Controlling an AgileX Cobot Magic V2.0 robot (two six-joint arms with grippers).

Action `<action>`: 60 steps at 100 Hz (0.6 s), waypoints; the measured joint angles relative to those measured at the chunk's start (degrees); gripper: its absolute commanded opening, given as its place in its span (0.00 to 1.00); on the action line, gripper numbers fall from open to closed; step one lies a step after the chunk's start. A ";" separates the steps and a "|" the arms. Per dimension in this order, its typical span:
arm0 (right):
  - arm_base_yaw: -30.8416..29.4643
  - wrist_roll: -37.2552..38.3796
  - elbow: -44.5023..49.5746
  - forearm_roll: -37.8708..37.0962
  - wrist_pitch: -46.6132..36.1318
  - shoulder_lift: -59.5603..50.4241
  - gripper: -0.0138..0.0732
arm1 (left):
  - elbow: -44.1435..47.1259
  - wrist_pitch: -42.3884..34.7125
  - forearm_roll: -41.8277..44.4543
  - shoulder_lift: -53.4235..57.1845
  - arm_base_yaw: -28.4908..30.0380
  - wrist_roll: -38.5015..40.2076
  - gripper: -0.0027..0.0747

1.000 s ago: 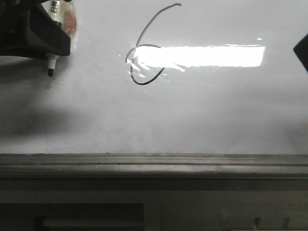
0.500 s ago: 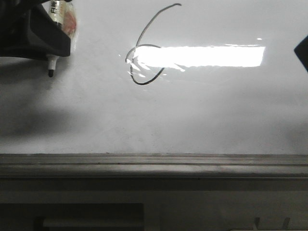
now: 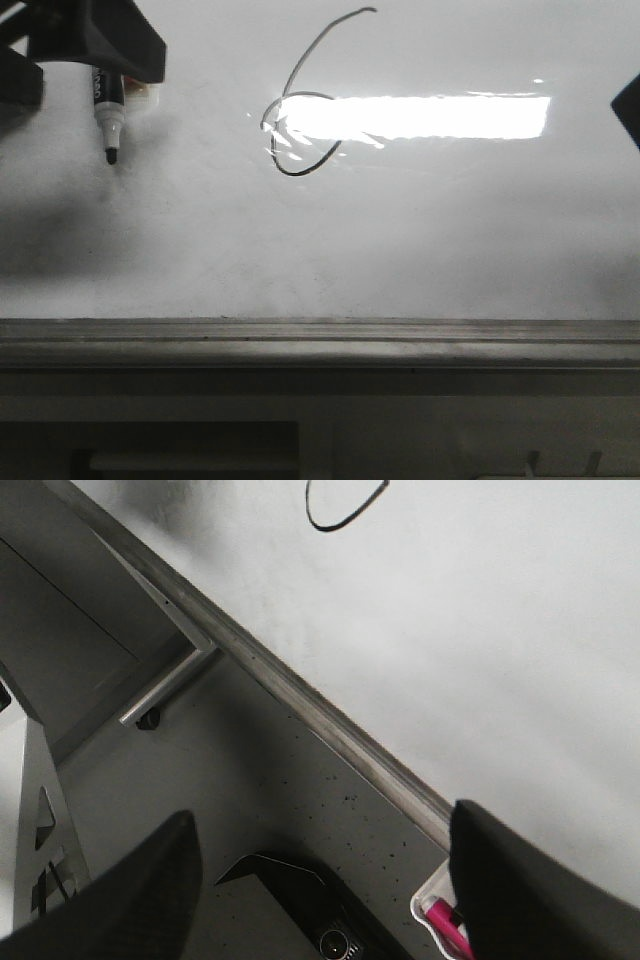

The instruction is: Write number 6 on whiteboard

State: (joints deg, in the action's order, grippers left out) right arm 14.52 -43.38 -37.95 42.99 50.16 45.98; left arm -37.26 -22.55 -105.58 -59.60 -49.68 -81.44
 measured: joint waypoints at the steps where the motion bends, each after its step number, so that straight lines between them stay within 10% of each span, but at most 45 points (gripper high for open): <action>1: 0.00 0.00 0.00 0.00 0.00 0.00 0.70 | 0.00 0.00 -0.13 0.26 0.00 -0.30 0.77; 38: 0.00 0.00 0.00 2.33 -4.15 -5.65 0.60 | 3.65 -3.26 -0.70 20.38 0.00 -13.17 0.71; 60: -0.10 0.00 0.30 3.92 -11.60 -14.61 0.11 | 9.73 4.55 -0.70 29.50 0.00 -13.78 0.01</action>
State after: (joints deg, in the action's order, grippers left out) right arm 14.42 -43.38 -37.66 46.92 38.57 31.37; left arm -27.53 -18.01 -106.29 -30.09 -49.68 -95.22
